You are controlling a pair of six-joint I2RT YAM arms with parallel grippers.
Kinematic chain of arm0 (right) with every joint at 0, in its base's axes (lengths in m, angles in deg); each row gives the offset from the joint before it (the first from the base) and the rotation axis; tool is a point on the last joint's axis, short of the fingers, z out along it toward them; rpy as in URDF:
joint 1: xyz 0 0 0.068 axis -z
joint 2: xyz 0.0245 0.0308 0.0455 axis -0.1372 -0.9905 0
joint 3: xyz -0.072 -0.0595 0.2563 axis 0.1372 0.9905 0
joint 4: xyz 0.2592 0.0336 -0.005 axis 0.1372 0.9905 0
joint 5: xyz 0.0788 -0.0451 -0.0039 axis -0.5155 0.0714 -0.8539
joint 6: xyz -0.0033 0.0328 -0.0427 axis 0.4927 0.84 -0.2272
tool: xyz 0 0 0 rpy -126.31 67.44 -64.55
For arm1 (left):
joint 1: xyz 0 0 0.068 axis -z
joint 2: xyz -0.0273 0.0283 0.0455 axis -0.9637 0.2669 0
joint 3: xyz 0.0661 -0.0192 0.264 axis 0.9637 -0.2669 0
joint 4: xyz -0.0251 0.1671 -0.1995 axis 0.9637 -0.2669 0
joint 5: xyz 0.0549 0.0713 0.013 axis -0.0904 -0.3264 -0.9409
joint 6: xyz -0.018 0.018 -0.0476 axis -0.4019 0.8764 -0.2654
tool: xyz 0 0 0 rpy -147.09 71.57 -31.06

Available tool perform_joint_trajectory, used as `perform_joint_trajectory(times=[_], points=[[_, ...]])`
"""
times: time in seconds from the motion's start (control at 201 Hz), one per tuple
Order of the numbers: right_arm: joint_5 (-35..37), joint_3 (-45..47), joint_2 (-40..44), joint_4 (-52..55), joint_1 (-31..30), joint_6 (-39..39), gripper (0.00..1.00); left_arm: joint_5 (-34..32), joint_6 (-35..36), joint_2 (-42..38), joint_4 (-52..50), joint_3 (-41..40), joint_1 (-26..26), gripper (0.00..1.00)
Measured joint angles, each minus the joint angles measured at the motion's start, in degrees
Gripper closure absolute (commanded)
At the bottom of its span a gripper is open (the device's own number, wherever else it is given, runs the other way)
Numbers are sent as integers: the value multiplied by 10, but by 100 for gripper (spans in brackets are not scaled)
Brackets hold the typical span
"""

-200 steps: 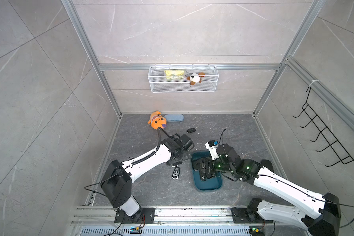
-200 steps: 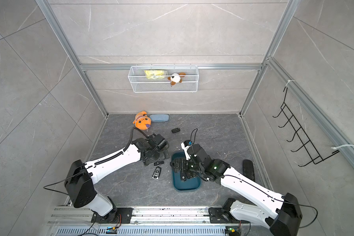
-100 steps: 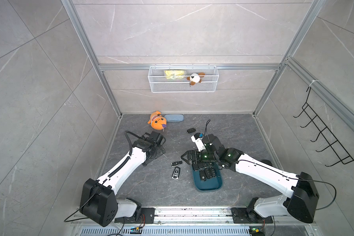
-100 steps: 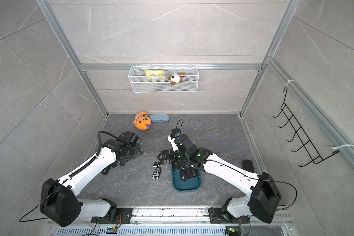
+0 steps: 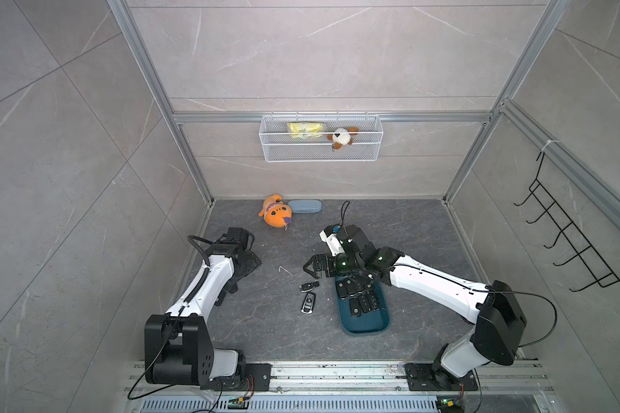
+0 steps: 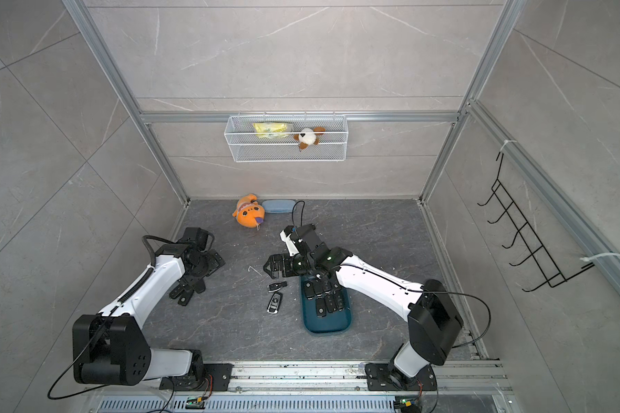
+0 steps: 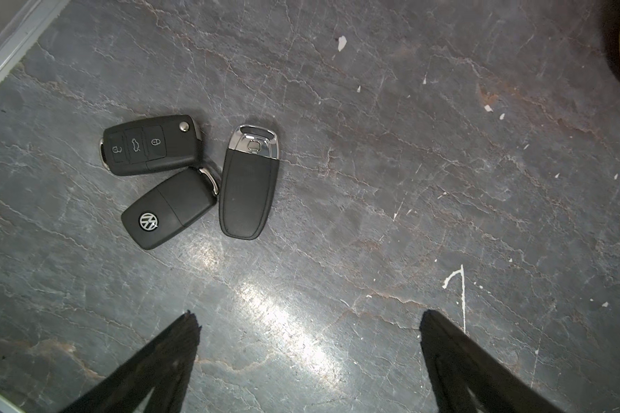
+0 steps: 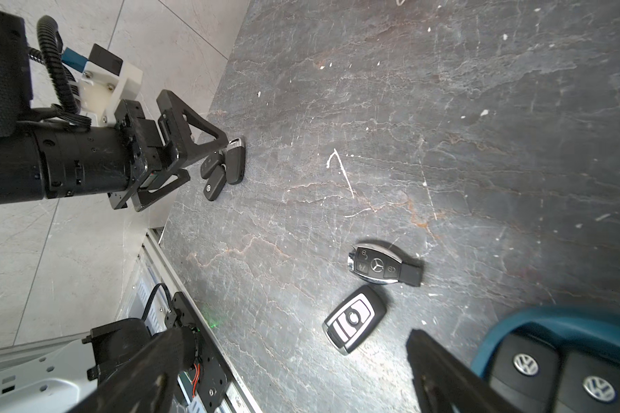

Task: Place the car key into the storage box
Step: Adjust the car key at the center of the board.

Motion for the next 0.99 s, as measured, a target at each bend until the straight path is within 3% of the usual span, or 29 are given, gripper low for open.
perform_joint_trajectory(times=[0.493,0.99], points=[[-6,-10,-35,-34,0,-7,1,40,45,24,15,-4,-74,1],[-13,-40,-45,-23,0,-39,1,44,65,62,53,-17,-184,1]])
